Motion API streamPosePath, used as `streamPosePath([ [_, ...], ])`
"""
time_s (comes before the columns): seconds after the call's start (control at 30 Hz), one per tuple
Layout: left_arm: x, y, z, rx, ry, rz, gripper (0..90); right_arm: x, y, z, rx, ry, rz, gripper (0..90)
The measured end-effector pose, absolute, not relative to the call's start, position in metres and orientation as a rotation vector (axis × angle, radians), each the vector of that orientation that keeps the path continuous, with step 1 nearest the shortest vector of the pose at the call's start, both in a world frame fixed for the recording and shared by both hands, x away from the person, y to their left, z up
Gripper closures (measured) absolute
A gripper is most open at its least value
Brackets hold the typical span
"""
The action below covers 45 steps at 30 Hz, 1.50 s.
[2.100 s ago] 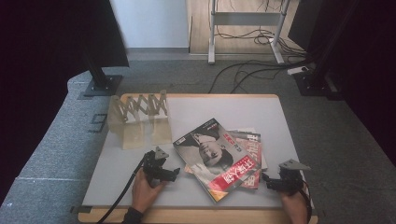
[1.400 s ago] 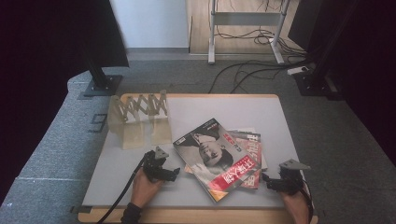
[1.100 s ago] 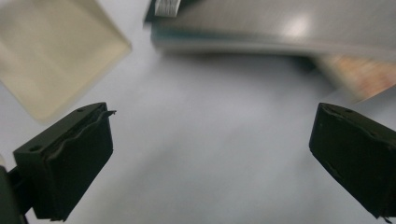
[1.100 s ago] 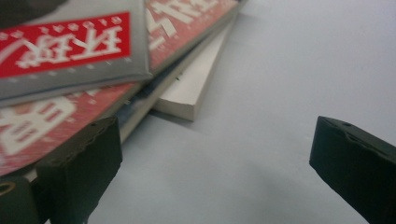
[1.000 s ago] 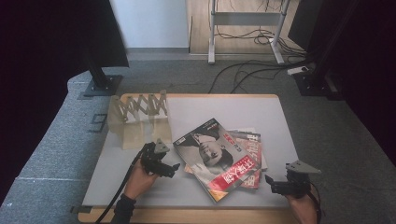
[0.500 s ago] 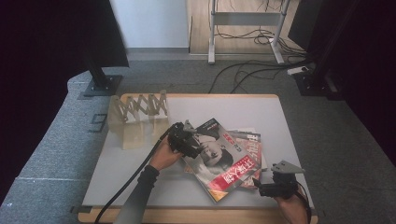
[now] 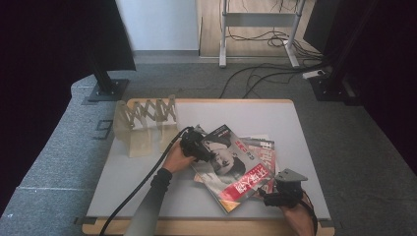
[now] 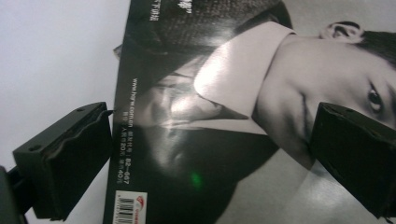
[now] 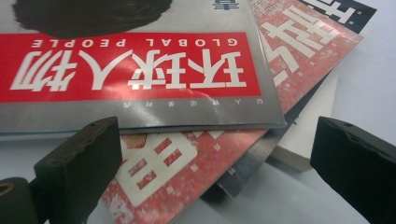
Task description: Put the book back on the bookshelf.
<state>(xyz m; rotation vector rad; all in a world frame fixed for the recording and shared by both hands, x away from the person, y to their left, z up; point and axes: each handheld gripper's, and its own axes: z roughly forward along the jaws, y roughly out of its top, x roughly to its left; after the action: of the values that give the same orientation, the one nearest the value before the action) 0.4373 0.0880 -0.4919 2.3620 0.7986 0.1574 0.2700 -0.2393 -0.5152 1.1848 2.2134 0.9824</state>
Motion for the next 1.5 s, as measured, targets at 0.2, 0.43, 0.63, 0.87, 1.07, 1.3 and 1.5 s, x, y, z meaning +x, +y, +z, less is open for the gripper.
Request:
streamPosePath([
  [0.2, 0.431, 0.085, -0.490, 2.384, 0.782, 0.178, 0.0, 0.277, -0.240, -0.513, 1.207, 2.191, 0.959, 0.0],
  [0.43, 0.445, 0.097, -0.492, 2.339, 0.882, 0.152, 0.0, 0.281, -0.242, -0.511, 1.202, 2.204, 0.942, 0.0],
  [0.63, 0.442, 0.095, -0.495, 2.332, 0.883, 0.082, 0.0, 0.283, -0.245, -0.510, 1.204, 2.187, 0.936, 0.0],
  [0.87, 0.431, 0.098, -0.495, 2.328, 0.911, 0.087, 0.0, 0.290, -0.250, -0.507, 1.215, 2.176, 0.896, 0.0],
  [1.07, 0.416, 0.101, -0.493, 2.325, 0.949, 0.126, 0.0, 0.303, -0.255, -0.504, 1.244, 2.158, 0.866, 0.0],
  [1.3, 0.404, 0.109, -0.497, 2.295, 0.996, 0.041, 0.0, 0.321, -0.263, -0.501, 1.275, 2.145, 0.835, 0.0],
  [1.5, 0.388, 0.113, -0.497, 2.304, 0.986, 0.043, 0.0, 0.338, -0.267, -0.499, 1.278, 2.132, 0.805, 0.0],
])
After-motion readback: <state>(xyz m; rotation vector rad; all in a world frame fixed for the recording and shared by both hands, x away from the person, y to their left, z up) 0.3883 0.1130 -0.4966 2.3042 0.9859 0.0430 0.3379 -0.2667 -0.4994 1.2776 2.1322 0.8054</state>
